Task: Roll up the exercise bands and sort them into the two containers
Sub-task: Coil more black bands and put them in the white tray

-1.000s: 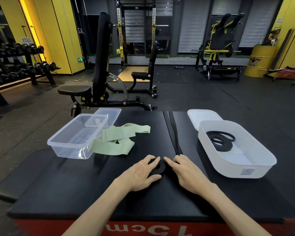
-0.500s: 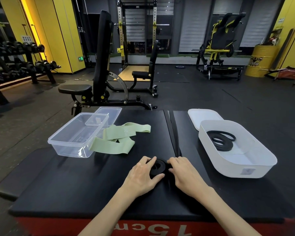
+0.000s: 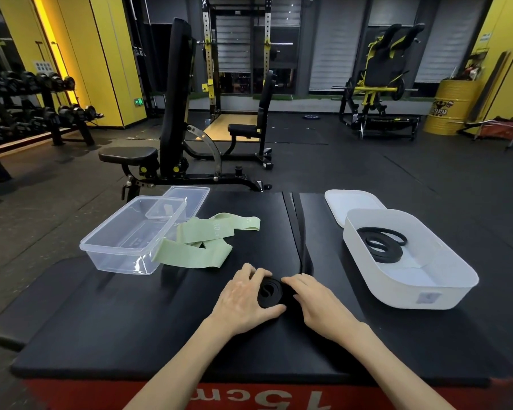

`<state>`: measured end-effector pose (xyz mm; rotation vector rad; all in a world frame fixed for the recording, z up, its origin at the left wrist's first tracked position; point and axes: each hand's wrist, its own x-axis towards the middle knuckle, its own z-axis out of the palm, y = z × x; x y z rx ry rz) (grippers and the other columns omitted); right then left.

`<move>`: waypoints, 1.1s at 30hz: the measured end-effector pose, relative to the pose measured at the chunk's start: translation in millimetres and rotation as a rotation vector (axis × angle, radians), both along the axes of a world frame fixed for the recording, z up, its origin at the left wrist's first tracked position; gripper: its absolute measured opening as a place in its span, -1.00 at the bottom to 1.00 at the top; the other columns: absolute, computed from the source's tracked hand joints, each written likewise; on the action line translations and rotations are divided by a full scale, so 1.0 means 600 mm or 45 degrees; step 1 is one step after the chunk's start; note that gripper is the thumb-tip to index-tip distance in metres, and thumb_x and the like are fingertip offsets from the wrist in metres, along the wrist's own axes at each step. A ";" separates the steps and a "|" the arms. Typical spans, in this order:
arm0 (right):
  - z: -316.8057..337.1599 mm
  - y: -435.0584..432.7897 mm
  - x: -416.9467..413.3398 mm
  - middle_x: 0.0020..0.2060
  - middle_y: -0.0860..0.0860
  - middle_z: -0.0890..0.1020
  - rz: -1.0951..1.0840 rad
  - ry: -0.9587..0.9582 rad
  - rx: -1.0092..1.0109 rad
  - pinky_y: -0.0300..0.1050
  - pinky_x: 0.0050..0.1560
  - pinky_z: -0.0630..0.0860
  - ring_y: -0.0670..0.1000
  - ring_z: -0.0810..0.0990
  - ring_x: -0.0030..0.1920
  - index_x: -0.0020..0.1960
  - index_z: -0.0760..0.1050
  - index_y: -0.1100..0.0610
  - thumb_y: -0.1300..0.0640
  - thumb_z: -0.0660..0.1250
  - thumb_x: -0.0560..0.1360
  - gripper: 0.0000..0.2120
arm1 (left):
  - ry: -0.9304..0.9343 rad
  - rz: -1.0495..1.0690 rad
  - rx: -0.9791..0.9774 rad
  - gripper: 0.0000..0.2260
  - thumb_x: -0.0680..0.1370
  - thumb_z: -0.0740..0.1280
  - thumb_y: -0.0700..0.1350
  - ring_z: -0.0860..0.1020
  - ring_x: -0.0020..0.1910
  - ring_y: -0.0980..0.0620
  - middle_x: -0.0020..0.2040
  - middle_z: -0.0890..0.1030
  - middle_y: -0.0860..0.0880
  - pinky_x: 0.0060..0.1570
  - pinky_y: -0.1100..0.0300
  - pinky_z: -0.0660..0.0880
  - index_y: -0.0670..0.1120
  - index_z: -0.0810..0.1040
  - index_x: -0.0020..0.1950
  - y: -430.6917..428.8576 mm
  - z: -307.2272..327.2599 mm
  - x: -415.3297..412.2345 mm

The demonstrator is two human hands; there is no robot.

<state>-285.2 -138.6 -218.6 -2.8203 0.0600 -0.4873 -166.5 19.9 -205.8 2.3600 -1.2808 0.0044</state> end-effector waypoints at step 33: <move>-0.006 0.008 0.009 -0.11 -0.03 0.44 -0.036 -0.005 -0.345 -0.18 -0.01 0.40 0.01 0.43 -0.13 0.38 0.35 0.14 0.27 0.21 0.38 -0.45 | -0.001 -0.070 0.143 -0.26 0.53 0.15 0.26 0.31 0.29 0.00 0.33 0.17 -0.01 0.24 0.11 0.38 -0.08 -0.02 0.56 0.012 -0.007 0.002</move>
